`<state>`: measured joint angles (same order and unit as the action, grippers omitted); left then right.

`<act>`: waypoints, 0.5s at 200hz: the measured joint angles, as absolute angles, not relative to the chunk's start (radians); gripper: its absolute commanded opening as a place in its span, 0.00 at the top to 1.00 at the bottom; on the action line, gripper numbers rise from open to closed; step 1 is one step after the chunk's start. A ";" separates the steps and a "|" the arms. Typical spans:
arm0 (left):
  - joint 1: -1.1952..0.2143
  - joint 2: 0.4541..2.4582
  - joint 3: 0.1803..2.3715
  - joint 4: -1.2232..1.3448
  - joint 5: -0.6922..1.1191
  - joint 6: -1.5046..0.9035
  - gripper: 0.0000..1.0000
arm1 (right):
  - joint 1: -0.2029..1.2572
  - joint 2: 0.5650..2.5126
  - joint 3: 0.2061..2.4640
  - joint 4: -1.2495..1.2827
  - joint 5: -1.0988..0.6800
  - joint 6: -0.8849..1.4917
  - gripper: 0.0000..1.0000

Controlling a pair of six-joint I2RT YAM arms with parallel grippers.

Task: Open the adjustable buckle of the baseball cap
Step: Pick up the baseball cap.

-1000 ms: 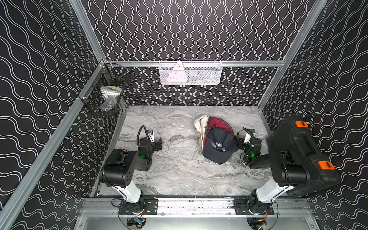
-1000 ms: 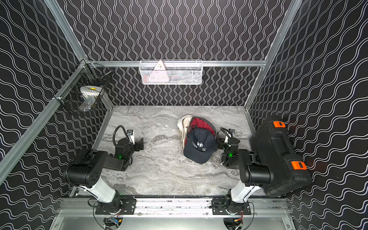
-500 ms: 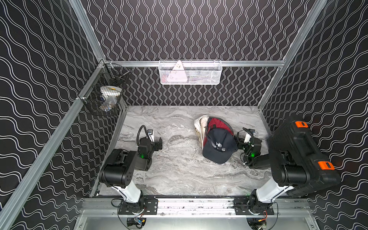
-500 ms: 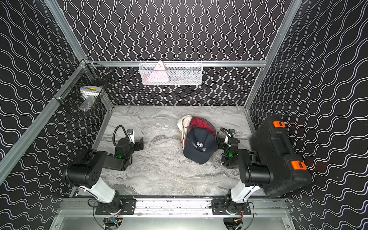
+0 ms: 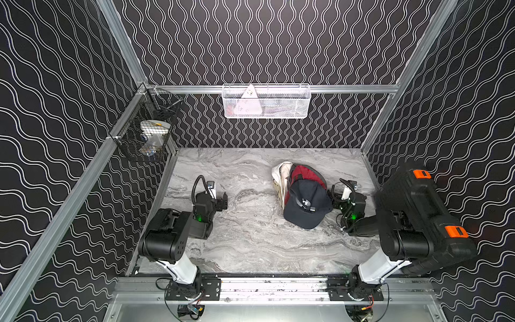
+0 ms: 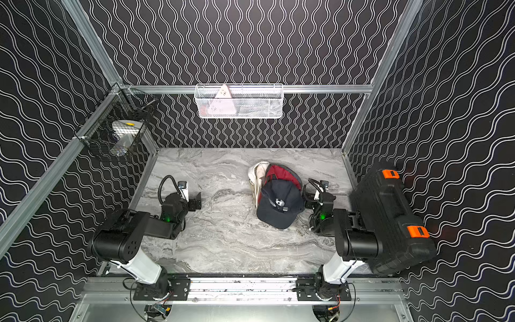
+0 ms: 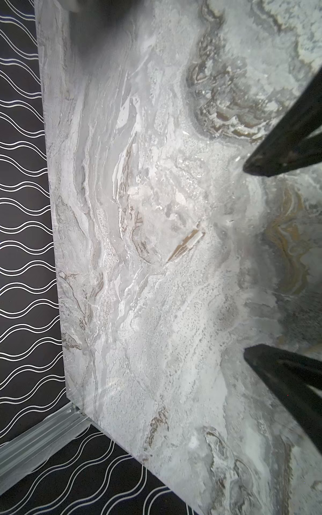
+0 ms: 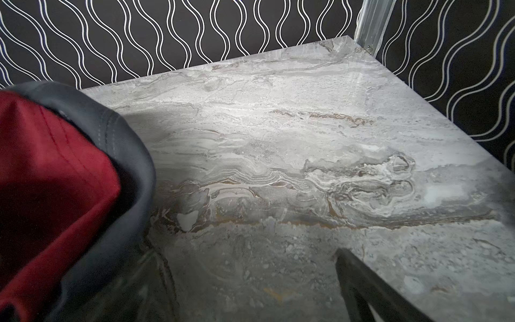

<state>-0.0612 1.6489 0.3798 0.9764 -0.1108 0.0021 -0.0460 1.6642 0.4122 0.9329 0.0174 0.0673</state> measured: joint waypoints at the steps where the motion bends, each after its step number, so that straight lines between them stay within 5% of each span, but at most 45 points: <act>1: -0.061 1.649 0.380 0.976 -0.111 0.002 0.01 | -0.046 1.664 0.412 0.933 0.017 0.067 0.00; 75: -0.068 1.634 0.380 0.963 -0.130 0.002 0.01 | -0.046 1.664 0.411 0.933 0.018 0.067 0.00; 100: -0.095 1.483 0.530 0.676 -0.188 0.001 0.01 | -0.046 1.664 0.405 0.935 0.030 0.067 0.00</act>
<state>-0.0952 1.4826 0.5297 0.6762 -0.1879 0.0010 -0.0456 1.6642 0.4049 0.9348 0.0299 0.0669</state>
